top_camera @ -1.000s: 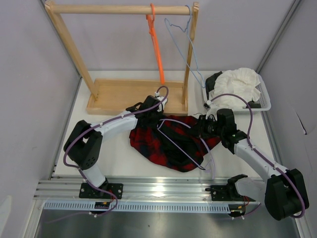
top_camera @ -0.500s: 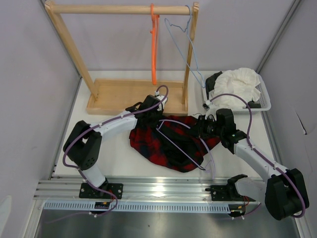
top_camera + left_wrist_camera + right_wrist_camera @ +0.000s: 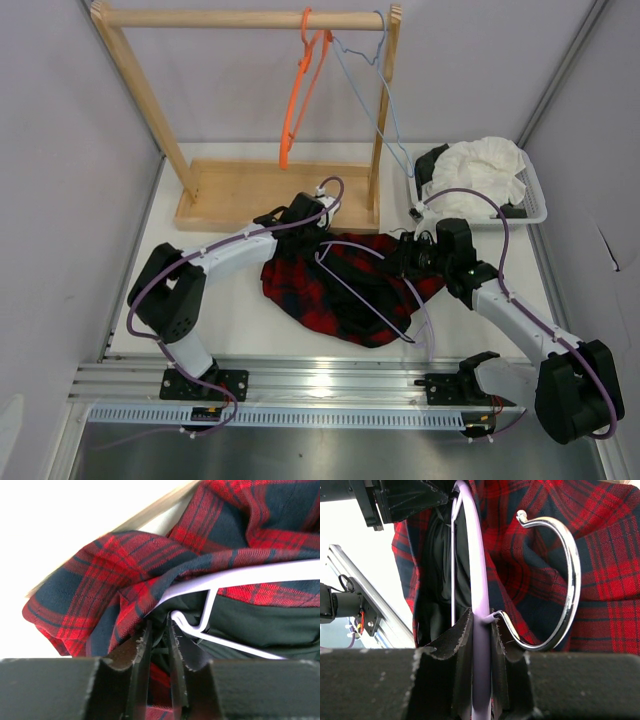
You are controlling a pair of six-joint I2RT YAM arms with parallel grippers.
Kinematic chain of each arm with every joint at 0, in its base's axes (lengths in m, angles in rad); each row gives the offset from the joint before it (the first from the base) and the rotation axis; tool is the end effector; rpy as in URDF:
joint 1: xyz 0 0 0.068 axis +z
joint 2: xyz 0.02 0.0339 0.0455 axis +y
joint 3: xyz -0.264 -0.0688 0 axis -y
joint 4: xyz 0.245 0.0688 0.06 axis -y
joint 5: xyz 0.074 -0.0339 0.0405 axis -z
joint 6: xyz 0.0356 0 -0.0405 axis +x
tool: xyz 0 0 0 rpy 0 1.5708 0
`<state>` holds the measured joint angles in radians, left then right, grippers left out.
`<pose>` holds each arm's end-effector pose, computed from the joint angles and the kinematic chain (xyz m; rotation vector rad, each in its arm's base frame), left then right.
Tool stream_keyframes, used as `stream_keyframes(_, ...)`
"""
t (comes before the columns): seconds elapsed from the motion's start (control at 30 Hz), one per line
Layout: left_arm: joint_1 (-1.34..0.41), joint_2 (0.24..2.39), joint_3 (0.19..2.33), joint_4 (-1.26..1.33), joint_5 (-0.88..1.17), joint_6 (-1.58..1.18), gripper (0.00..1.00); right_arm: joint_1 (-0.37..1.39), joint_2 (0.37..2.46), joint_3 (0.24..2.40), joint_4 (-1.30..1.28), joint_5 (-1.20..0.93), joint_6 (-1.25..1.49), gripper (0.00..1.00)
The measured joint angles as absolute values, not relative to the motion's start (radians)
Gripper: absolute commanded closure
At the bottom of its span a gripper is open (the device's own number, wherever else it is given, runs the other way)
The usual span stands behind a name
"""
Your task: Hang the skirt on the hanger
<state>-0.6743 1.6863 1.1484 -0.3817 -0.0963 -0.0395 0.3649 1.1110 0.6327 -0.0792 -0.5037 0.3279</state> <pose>0.2817 -0.2208 0.2147 0.7396 2.3812 -0.1815 0.2155 0.1007 0.2349 -0.3507 2.1685 0.9360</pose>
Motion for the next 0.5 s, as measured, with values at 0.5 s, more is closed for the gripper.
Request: stream_keyframes(0.5,-0.674,1.703,1.171,-0.408,-0.090,0.024,0.64,0.365,1.111,0.638,-0.086,-0.505,0.328,1.00)
